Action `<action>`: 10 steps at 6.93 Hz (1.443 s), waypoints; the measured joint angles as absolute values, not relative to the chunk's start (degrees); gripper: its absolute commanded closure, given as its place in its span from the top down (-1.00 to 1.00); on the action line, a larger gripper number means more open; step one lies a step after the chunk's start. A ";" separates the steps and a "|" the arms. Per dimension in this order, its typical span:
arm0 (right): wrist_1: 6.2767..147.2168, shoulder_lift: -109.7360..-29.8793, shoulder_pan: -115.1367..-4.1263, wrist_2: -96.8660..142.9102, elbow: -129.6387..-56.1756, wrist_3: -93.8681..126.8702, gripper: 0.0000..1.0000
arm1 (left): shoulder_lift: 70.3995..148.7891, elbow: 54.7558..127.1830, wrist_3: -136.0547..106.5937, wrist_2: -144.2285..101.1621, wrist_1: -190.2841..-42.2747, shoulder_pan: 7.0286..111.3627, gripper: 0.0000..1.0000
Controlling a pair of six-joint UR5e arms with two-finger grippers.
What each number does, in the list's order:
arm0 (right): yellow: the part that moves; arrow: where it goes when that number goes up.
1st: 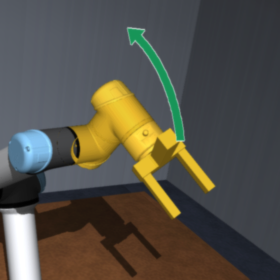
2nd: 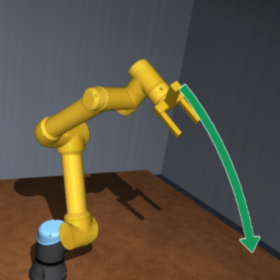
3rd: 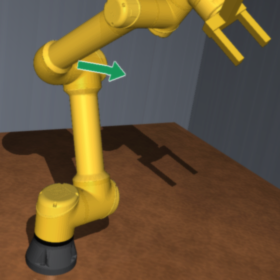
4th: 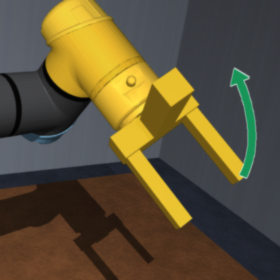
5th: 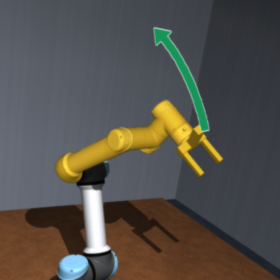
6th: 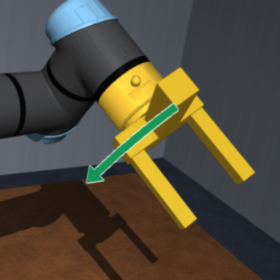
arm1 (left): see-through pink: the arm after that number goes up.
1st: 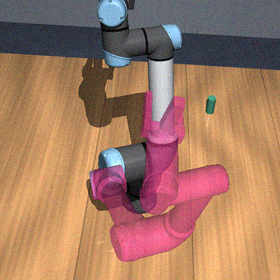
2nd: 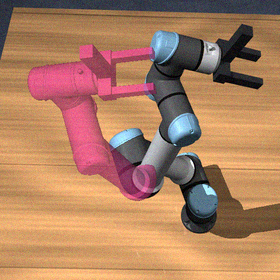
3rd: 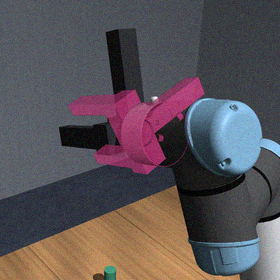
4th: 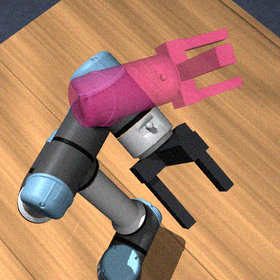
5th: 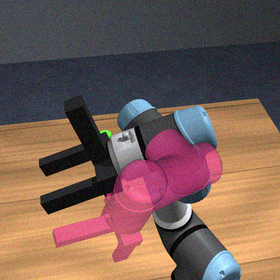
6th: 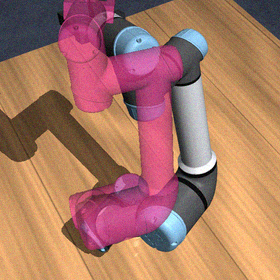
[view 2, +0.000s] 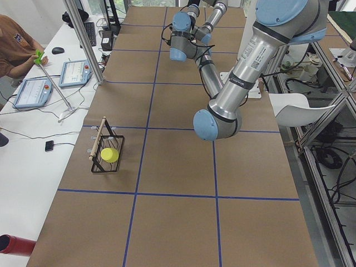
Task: Left arm grabs green cup and hands to right arm on tray
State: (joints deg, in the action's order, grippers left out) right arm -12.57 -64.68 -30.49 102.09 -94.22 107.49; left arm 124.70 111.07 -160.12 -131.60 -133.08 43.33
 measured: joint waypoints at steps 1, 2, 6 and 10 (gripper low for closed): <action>-12.56 -64.65 -30.46 101.96 -94.23 107.49 -0.86 | 124.73 111.08 -159.88 -131.62 -133.54 43.29 1.00; -12.55 -64.69 -30.41 101.78 -94.22 107.49 -0.86 | 124.69 111.07 -159.71 -131.61 -134.50 43.33 1.00; -12.49 -65.17 -30.51 100.92 -93.80 107.40 -0.97 | 124.36 110.99 -159.47 -131.66 -135.71 43.39 1.00; -12.22 -65.87 -37.07 100.36 -85.51 106.18 -1.00 | 124.08 110.99 -157.61 -131.64 -135.77 43.62 1.00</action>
